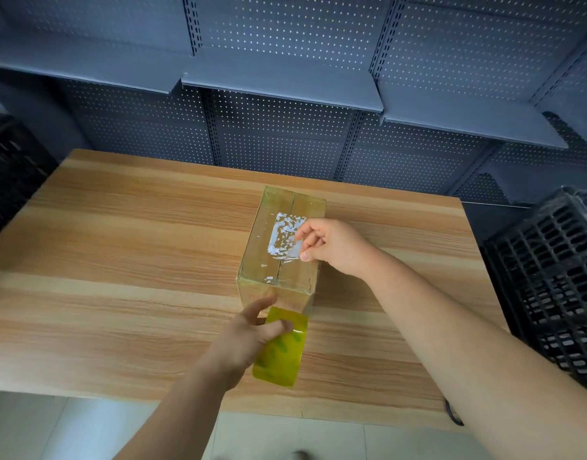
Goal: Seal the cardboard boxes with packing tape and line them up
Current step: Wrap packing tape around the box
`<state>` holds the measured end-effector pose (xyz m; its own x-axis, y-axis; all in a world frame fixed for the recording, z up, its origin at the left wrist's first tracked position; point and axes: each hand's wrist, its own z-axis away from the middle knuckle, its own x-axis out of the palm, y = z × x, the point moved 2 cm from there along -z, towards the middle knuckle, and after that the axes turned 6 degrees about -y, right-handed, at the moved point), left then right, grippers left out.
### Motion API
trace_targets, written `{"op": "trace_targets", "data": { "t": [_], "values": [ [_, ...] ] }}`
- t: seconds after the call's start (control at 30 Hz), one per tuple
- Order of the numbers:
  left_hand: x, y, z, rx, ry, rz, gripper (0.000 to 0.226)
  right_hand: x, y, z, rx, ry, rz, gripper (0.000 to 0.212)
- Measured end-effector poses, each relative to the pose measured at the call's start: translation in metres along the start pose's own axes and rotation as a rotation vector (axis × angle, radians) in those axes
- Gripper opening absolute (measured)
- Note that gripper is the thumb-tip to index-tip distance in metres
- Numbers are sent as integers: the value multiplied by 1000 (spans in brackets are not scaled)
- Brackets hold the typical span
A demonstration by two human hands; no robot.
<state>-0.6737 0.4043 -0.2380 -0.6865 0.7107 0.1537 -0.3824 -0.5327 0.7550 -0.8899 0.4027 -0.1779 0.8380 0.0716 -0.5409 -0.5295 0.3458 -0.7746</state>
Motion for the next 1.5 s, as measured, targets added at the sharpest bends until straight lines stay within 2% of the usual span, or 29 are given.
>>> {"op": "trace_targets", "data": {
  "t": [0.17, 0.6, 0.77, 0.87, 0.93, 1.0, 1.03, 1.1, 1.17, 1.23, 1.27, 1.3, 1.33, 1.4, 1.43, 1.5],
  "values": [
    [-2, 2, -5, -6, 0, -5, 49, 1, 2, -3, 13, 15, -7, 27],
    [-4, -2, -13, -24, 1, -7, 43, 3, 7, -8, 10, 27, 19, 25],
    [-4, -3, -14, -30, 9, -8, 59, 9, 6, -4, -7, 61, 117, 25],
    [-4, -4, -16, -33, 11, -1, 62, 12, 6, -2, -29, 101, 211, 27],
    [-4, -6, -17, -33, 14, 4, 60, 9, 12, -2, 3, 159, 267, 42],
    [-4, -8, -19, -30, 19, 0, 51, 8, 21, 0, 100, 231, 177, 70],
    [-4, -9, -21, -28, 23, -1, 46, 9, 25, 1, 150, 256, 96, 76],
    [-4, -10, -23, -23, 35, 6, 43, 16, 32, 0, 210, 278, -10, 68],
    [-3, -10, -24, -15, 37, 11, 43, 22, 35, 6, 208, 388, 24, 46],
    [-2, -9, -24, -10, 33, 24, 44, 29, 31, 20, 65, 595, 137, 32],
    [-1, -9, -23, -8, 30, 28, 47, 34, 27, 27, -47, 631, 239, 32],
    [-1, -8, -22, -5, 27, 31, 53, 42, 22, 31, -126, 572, 368, 37],
    [-1, -8, -22, -5, 26, 32, 60, 51, 17, 32, -151, 435, 486, 43],
    [0, -9, -21, -10, 18, 29, 68, 68, 16, 30, -59, 160, 631, 54],
    [-1, -9, -20, -8, 10, 27, 67, 72, 18, 27, -2, 100, 650, 56],
    [-2, -10, -22, -4, -7, 20, 66, 72, 21, 24, 62, 90, 635, 57]
  ]
}}
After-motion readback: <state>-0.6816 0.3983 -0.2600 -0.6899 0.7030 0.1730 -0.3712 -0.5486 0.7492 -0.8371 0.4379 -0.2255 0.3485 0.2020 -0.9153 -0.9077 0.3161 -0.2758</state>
